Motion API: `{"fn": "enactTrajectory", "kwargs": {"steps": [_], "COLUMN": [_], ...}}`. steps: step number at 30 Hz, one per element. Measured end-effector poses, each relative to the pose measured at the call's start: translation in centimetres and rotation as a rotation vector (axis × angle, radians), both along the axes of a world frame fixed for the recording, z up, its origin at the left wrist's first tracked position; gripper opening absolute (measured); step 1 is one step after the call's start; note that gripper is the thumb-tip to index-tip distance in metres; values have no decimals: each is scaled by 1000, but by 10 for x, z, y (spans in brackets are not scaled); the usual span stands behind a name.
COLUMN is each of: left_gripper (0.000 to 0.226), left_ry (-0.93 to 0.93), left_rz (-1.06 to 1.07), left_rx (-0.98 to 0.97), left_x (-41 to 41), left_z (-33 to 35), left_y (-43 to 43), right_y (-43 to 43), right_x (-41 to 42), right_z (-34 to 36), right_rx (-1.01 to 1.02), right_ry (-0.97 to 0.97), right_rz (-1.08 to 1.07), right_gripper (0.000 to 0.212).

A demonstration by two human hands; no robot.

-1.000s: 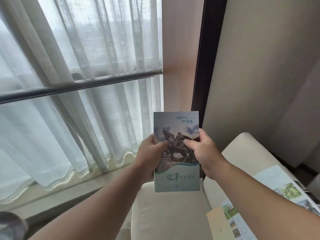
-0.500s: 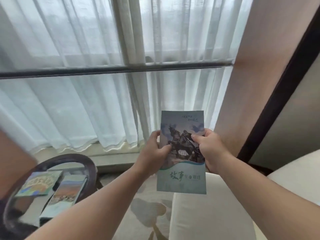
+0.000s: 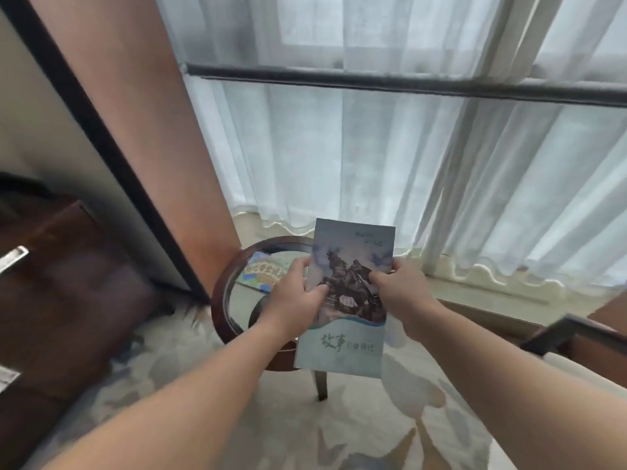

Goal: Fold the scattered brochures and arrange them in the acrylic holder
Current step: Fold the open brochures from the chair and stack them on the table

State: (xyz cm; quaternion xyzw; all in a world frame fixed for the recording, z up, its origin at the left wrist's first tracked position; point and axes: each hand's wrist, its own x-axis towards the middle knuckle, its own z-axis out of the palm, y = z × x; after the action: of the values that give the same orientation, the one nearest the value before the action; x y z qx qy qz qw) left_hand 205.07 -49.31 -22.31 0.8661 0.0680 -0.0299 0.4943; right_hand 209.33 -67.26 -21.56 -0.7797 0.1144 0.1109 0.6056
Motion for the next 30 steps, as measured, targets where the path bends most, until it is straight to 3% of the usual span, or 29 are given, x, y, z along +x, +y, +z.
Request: {"fn": "enactTrajectory", "kwargs": {"steps": [14, 22, 30], "left_gripper": [39, 35, 21], "left_ry": [158, 257, 336], "left_rz": [33, -41, -220], "left_rx": [88, 320, 373], "left_x": [110, 165, 206], "left_z": [-81, -181, -270], "left_y": [64, 85, 104], "right_y": [59, 82, 110], "right_x": [114, 149, 167], "right_z": [-89, -187, -277], "right_rx": [-111, -334, -429], "right_ry": [122, 255, 368], "right_rz": [28, -65, -139], "right_gripper": [11, 12, 15]}}
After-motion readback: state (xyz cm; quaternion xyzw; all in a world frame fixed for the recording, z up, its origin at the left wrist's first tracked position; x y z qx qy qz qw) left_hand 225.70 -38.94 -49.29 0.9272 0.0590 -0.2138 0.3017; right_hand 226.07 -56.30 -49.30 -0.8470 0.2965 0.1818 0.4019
